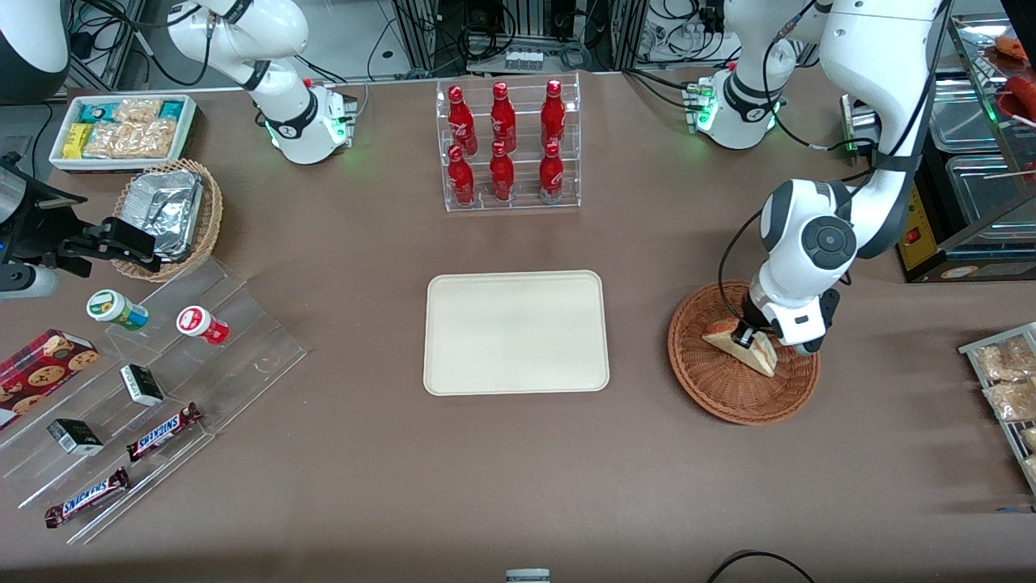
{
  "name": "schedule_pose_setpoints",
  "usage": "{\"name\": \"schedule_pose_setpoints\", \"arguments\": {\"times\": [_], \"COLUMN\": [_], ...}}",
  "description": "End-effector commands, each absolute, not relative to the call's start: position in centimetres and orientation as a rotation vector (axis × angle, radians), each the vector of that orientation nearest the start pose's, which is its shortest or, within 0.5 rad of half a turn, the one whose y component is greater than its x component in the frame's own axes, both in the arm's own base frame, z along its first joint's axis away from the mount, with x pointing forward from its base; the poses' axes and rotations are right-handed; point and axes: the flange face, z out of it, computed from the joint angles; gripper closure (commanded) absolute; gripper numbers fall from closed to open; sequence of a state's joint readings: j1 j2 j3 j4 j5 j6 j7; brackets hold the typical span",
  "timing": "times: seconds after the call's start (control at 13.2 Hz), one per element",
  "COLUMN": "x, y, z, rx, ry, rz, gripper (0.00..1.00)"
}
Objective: Place sandwich from basket to tray
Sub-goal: 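Lift the sandwich and carry it over the cream tray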
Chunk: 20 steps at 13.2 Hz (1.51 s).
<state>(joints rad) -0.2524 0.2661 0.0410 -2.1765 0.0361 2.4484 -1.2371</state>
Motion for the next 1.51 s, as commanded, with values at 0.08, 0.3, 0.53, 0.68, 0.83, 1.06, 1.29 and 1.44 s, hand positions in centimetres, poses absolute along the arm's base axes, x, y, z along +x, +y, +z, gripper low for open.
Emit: {"name": "schedule_pose_setpoints", "arguments": {"times": [0.08, 0.3, 0.53, 0.68, 0.83, 1.06, 1.29, 1.44], "x": [55.3, 55.2, 53.9, 52.6, 51.4, 50.2, 49.1, 48.7], "y": [-16.2, -23.4, -30.0, -35.2, -41.0, -45.2, -48.1, -49.4], "z": [34.0, 40.0, 42.1, 40.8, 38.3, 34.9, 31.6, 29.3], "rx": [-2.696, -2.744, -2.832, -2.886, -2.937, -3.022, -3.073, -3.103], "ry": [-1.255, -1.09, -0.967, -0.859, -0.729, -0.502, -0.417, -0.338], "rz": [0.006, 0.009, -0.026, -0.01, -0.005, -0.011, -0.05, -0.066], "gripper": [1.0, 1.0, 1.0, 1.0, 1.0, 1.0, 1.0, 1.0]}}
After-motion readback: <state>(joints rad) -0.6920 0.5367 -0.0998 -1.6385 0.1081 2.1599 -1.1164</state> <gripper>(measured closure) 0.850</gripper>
